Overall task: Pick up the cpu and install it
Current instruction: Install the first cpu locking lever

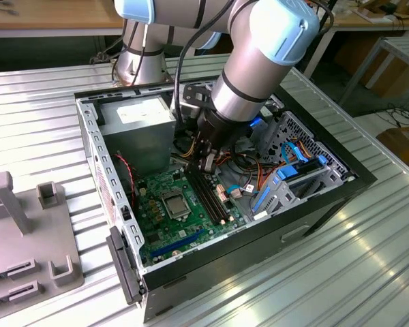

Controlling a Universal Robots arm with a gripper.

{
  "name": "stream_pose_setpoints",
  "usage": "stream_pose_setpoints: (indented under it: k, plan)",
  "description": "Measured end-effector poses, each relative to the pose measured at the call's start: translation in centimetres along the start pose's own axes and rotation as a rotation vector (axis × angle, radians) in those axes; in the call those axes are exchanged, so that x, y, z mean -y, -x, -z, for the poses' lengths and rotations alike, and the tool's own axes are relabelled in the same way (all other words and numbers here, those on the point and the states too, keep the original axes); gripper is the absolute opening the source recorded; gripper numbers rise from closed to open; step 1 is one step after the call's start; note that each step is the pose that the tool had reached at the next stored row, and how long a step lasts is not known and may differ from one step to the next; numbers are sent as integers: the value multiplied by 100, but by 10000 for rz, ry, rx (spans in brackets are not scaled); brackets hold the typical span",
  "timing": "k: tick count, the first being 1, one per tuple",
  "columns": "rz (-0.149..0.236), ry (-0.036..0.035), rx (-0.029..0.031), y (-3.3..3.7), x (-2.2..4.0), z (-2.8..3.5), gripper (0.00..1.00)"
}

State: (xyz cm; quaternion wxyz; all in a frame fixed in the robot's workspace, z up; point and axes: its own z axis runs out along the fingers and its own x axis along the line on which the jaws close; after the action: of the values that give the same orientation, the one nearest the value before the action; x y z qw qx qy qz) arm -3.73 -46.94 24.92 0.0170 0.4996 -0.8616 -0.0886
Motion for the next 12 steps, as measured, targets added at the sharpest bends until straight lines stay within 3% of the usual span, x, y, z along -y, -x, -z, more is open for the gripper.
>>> stream_pose_setpoints:
  k: [12]
  plan:
    - [8,0,-2,161,-30,-25,11]
